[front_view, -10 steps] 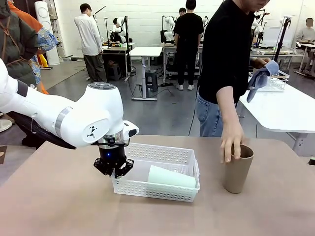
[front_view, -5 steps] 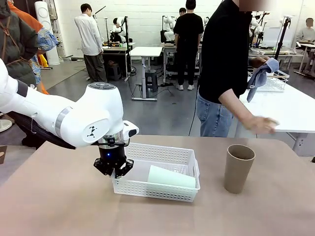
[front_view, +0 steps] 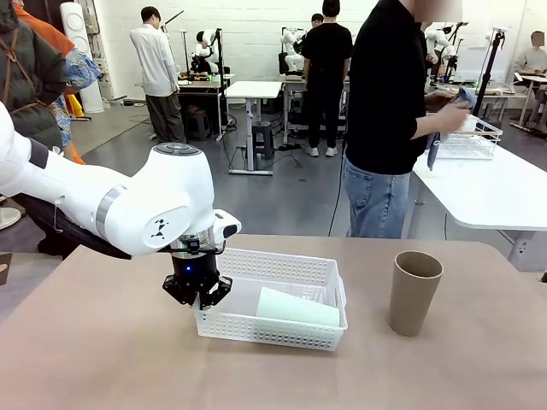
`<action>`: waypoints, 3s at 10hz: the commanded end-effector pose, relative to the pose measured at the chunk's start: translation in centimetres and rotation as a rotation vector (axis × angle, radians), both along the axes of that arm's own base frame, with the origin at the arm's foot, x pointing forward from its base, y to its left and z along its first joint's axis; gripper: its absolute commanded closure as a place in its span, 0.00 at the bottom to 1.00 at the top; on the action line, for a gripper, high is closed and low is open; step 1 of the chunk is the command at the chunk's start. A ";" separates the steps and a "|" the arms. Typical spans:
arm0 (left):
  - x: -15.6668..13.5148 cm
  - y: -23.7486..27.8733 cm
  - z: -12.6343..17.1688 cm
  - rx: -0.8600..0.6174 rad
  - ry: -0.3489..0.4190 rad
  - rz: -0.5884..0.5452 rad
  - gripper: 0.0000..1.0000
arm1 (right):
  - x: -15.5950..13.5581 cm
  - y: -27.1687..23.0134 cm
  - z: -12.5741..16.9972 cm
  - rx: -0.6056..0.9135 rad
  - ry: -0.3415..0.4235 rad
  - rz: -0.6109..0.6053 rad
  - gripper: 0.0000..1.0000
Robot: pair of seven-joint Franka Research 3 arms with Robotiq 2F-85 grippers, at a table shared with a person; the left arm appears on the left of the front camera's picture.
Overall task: Clean and organize the cups into the basket.
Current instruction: Pick up the Reusable plastic cup from the right side of the table and stack it inside the Organizing basket in the center of the table.
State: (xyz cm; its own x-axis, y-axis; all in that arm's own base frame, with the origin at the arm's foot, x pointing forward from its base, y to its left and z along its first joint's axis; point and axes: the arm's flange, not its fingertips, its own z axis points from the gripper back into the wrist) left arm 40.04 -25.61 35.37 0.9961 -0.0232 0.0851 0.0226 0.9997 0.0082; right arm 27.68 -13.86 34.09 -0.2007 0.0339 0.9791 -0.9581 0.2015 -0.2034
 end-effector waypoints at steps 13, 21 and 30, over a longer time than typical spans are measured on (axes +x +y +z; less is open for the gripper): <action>-0.1 0.0 0.2 0.000 -0.011 0.003 1.00 | 4.3 10.9 0.7 -0.169 0.128 0.122 0.00; -0.1 0.0 0.2 0.000 -0.011 0.003 1.00 | 9.0 14.0 -1.9 -0.190 0.250 0.171 0.00; -0.1 0.0 0.2 0.000 -0.011 0.003 1.00 | 4.7 10.3 -0.8 -0.186 0.111 0.283 0.00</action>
State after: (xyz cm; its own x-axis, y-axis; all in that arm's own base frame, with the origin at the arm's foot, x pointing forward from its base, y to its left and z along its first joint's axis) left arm 40.04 -25.60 35.38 0.9961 -0.0232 0.0853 0.0225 0.9997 0.0082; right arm 33.98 -2.78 33.21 -0.0981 0.1928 0.9763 -0.9910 -0.1086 -0.0782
